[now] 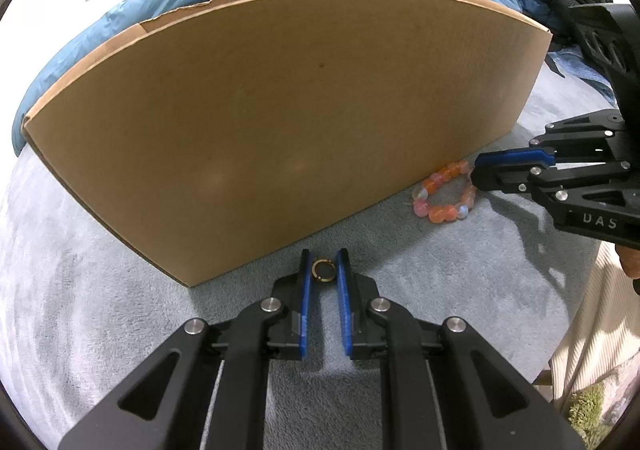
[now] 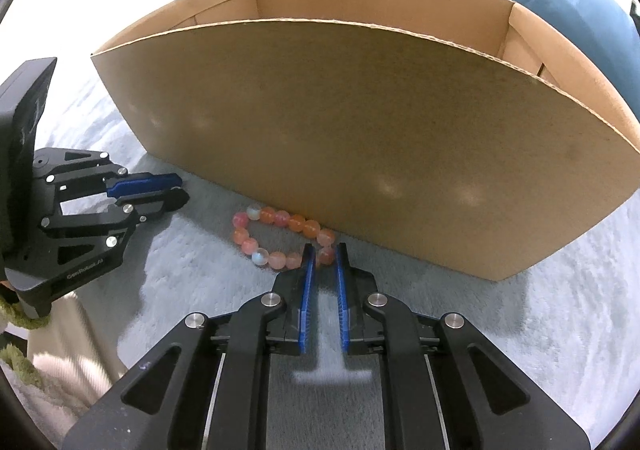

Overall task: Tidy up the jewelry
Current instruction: 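Close the right tool on the orange bead bracelet and lift it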

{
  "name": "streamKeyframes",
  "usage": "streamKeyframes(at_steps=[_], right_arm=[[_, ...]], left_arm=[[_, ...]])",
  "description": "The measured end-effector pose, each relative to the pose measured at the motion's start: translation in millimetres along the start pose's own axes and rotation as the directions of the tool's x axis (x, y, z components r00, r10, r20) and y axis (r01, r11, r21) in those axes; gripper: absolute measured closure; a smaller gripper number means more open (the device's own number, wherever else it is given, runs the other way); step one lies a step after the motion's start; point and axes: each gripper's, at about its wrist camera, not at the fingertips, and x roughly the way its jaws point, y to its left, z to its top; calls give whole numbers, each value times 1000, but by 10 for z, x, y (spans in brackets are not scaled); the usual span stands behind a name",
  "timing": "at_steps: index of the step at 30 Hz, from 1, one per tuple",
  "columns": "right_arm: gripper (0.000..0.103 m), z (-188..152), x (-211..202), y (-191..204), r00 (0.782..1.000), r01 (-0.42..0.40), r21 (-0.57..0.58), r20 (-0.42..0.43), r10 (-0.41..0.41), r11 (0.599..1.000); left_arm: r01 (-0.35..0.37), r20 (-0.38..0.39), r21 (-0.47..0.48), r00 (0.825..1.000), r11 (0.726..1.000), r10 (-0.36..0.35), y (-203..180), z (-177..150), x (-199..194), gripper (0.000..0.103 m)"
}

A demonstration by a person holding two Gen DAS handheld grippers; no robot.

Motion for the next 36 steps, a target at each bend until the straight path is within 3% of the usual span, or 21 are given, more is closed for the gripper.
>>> streamKeyframes(at_steps=[15,26,31,36], right_arm=[[88,37,178,-28,999,-40,55,-8,40,998],[83,32,285,-178,997,-68,175,-10,71,982],[77,41,248,-264,991,-128,247,-6,134,960],[76,45,278,-264,994,-99,257,-12,106,961]], left_arm=[[2,4,3,1000,1000,-2,7,-6,8,92],[-2,12,2,1000,1000,2,-3,-26,24,92],[0,13,1,1000,1000,0,-3,-31,26,92],[0,13,-1,1000,1000,0,-2,-26,24,92]])
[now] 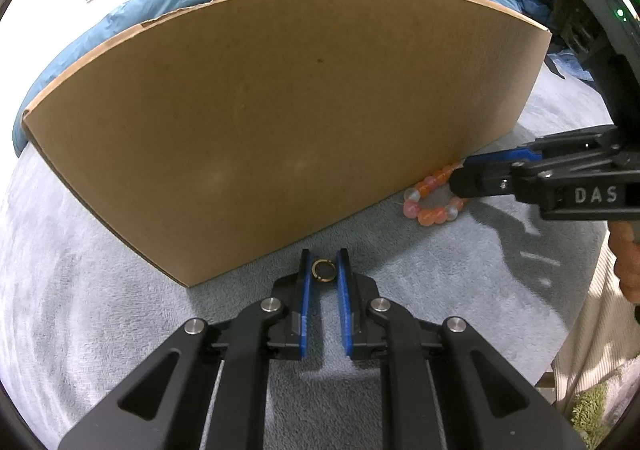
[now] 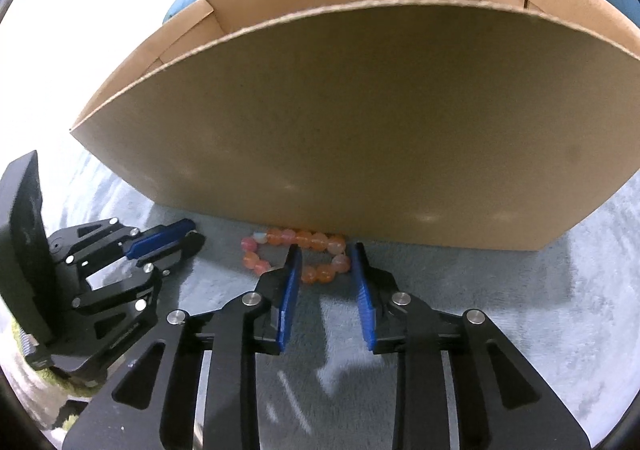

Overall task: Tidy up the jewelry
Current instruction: 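Close the right tool on the orange bead bracelet and lift it, then carry the bracelet and ring into the box and open both tools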

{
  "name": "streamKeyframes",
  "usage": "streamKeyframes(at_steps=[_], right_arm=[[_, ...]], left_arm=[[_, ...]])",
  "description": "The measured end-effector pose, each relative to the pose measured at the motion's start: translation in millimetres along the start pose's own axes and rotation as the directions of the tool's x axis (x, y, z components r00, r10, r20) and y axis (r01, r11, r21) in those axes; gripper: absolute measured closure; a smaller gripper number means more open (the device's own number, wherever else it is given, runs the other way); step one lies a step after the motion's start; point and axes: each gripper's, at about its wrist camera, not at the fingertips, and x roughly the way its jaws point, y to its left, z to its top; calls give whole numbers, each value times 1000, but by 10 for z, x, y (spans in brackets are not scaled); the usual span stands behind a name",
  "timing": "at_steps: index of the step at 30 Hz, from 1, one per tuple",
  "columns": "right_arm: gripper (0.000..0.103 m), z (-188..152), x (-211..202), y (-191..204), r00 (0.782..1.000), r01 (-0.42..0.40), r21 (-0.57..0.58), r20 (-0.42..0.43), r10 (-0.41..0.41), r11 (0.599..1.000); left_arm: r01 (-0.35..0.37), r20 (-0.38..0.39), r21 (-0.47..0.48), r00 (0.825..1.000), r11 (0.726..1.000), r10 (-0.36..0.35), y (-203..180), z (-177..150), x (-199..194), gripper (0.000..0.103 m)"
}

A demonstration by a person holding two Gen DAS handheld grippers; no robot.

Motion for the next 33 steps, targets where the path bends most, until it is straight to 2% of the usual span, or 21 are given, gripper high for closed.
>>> streamKeyframes(at_steps=[4,8,12,20,26,33], right_arm=[[78,-20,67,12,999,50,3,7,-50,999],[81,-72,138,120,994,108,-49,4,-108,993],[95,-83,99,127,989,145,-98,-4,-146,985],[96,-185,-166,90,992,121,-115,48,-117,986],[96,-242,-422,139,985,149,-172,107,-132,974],[96,-344,-819,396,965,215,-241,202,-168,947]], left_arm=[[-1,0,2,1000,1000,1,2,3,0,92],[-1,1,2,1000,1000,1,3,4,1,92],[-4,15,5,1000,1000,4,-6,-12,-8,92],[4,56,4,998,1000,-4,-22,-77,-144,92],[2,98,13,995,1000,-3,-24,-108,-374,92],[-8,176,24,984,1000,4,-70,-27,-797,92]])
